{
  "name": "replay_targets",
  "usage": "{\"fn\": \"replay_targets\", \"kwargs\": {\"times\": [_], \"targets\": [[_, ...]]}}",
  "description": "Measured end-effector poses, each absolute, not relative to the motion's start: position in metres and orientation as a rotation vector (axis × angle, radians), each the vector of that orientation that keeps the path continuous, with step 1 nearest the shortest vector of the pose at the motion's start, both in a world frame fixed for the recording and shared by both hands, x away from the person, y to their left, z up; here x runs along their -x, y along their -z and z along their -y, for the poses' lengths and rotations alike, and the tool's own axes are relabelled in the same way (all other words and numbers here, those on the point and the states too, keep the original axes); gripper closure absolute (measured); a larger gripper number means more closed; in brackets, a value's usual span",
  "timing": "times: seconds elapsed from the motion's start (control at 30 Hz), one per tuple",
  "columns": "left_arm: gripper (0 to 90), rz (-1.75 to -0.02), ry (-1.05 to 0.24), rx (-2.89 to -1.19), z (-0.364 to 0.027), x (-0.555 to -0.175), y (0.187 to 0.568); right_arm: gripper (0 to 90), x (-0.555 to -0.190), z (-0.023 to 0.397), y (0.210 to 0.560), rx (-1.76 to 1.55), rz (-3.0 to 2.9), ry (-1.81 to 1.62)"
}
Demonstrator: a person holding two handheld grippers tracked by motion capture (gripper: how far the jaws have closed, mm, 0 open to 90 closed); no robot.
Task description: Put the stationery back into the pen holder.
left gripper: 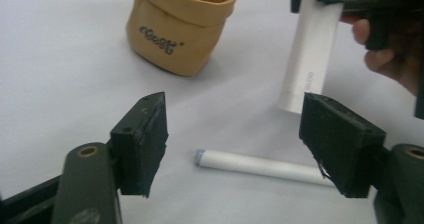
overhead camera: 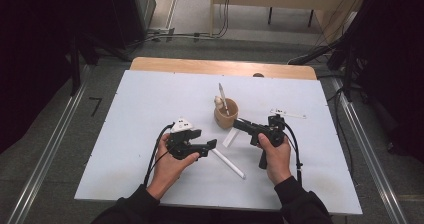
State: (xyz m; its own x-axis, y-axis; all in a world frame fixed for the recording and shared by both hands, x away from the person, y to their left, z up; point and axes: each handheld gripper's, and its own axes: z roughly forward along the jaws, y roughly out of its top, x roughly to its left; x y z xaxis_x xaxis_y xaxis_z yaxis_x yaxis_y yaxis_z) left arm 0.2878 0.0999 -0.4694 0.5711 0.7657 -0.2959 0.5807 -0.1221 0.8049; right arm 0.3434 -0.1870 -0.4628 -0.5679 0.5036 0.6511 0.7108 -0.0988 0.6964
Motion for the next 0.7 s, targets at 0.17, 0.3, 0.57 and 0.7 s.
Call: {"fn": "replay_targets", "kwargs": {"times": [0.17,0.3,0.57,0.7], "targets": [[21.0,-1.142,-0.254,-1.81,-0.107,-0.291,0.472,62.3,-0.344,0.187,0.463,1.362,1.981,1.743],[19.6,-1.163,-0.267,-1.813,-0.114,-0.292,0.475,62.3,-0.345,0.186,0.462,1.359,1.985,1.742],[19.4,-1.206,-0.283,-1.798,-0.133,-0.29,0.479,62.3,-0.348,0.185,0.461,1.359,1.987,1.75],[18.6,-1.215,-0.297,-1.787,-0.138,-0.288,0.48,62.3,-0.35,0.184,0.46,1.364,1.985,1.751]]}}
